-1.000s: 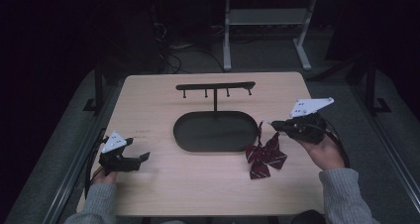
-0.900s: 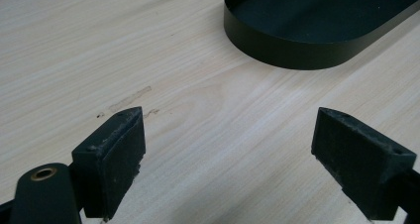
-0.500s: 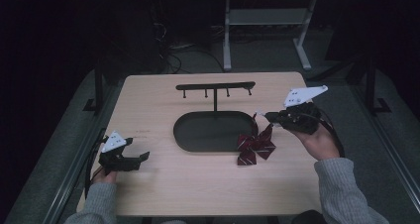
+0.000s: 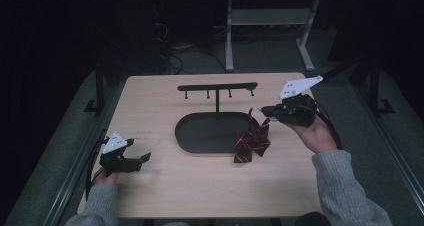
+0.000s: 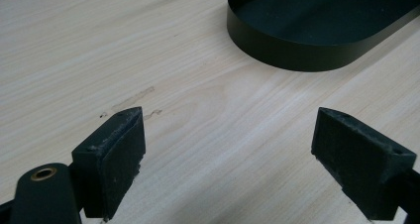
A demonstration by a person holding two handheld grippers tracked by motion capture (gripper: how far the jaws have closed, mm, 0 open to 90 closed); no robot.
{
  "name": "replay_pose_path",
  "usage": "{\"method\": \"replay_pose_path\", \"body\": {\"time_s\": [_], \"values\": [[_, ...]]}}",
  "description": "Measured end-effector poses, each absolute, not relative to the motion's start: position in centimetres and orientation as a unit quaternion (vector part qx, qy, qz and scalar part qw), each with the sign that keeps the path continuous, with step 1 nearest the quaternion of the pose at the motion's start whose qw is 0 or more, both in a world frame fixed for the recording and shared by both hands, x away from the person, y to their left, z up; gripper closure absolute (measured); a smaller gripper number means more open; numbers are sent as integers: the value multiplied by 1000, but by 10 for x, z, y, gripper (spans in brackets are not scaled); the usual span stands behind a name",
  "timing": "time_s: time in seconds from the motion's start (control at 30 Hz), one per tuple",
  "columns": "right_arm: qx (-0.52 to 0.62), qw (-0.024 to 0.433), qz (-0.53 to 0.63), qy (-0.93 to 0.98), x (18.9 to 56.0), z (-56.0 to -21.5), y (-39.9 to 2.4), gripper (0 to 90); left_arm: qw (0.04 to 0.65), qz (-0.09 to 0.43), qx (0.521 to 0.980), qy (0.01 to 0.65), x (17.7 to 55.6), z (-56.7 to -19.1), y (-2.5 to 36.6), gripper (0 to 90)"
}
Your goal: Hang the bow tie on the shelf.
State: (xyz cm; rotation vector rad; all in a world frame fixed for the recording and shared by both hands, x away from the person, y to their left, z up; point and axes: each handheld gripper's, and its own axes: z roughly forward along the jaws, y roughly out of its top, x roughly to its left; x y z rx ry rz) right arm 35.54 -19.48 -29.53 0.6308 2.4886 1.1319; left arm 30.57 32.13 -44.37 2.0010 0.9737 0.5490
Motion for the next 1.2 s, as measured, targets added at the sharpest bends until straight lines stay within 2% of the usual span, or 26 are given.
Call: {"method": "replay_pose_path", "body": {"time_s": [1.2], "values": [[210, 160, 390, 882, 378, -272, -163, 878, 415, 221, 795, 384, 305, -443, 322, 130]]}}
